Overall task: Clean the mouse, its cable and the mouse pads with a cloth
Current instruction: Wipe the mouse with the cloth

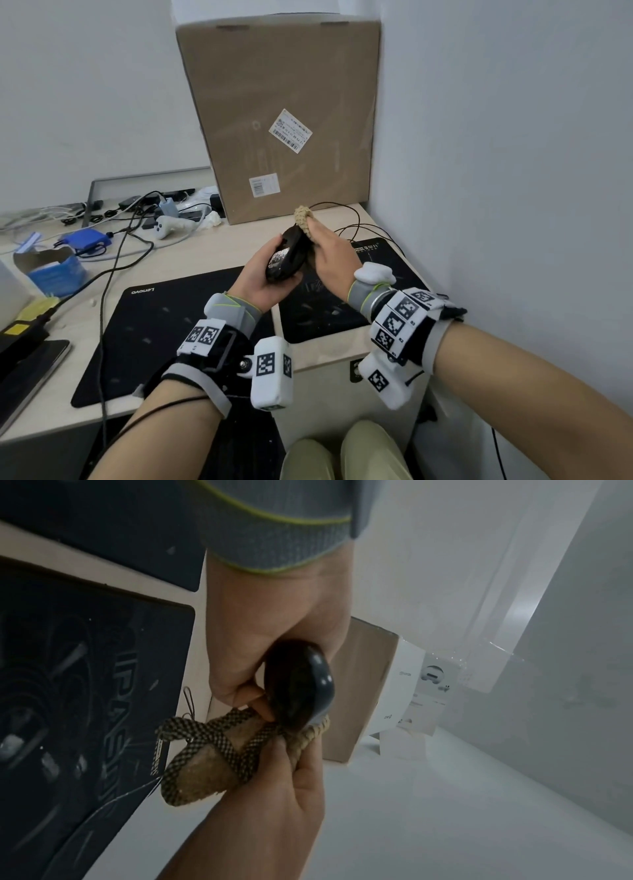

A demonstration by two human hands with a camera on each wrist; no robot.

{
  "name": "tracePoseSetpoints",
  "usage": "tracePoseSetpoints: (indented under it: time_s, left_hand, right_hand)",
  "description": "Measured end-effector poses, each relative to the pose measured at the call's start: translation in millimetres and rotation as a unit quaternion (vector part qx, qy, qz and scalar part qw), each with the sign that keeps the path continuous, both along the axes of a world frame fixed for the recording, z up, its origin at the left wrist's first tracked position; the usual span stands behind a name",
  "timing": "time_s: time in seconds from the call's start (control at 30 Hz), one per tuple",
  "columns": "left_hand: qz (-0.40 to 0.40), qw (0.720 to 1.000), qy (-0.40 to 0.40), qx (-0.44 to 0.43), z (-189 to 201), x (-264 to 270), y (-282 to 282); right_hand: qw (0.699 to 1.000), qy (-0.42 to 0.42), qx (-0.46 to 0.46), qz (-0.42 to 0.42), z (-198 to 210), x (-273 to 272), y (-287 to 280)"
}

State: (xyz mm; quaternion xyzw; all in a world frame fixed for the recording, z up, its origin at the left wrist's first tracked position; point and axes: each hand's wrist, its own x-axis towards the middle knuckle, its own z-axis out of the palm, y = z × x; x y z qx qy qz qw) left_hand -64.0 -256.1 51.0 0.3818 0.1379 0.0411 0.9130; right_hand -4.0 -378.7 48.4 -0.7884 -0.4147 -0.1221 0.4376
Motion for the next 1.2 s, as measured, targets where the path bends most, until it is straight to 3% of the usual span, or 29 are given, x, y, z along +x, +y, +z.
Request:
tracePoseSetpoints:
  time_s: [0.13, 0.37, 0.47, 0.53, 0.63, 0.7, 0.8, 0.93, 1.2]
  left_hand:
    - [0.026, 0.999, 0.001, -0.022, -2, 4, -1]
    - [0.032, 0.999, 0.029, -0.007, -8, 2, 7]
    - [0.075, 0.996, 0.036, -0.036, -5, 4, 9]
    - [0.094, 0.994, 0.028, -0.053, -1, 6, 9]
    - [0.094, 0.994, 0.033, -0.034, 6, 5, 8]
    - [0.076, 0.996, 0.026, -0.045, 10, 3, 3]
    - [0.034, 0.999, 0.021, -0.037, 16, 2, -9]
    - [0.039, 0.997, 0.059, -0.037, 20, 4, -7]
    - [0.010, 0.992, 0.119, 0.032, 12, -5, -7]
  right_hand:
    - [1.000, 0.024, 0.009, 0.017, -12, -17, -6]
    - [0.984, -0.112, -0.085, 0.112, -35, -36, -35]
    - [0.971, -0.143, -0.101, 0.163, -38, -35, -42]
    - [0.986, -0.100, -0.033, 0.127, -37, -33, -42]
    - [0.996, -0.017, 0.092, 0.003, -27, -26, -40]
    - [0.994, -0.006, 0.107, -0.033, -15, -23, -35]
    - [0.998, -0.052, 0.046, -0.008, -4, -24, -20]
    - [0.987, -0.154, -0.028, 0.018, -14, -36, -7]
    - [0.921, -0.351, -0.137, 0.100, -42, -33, -36]
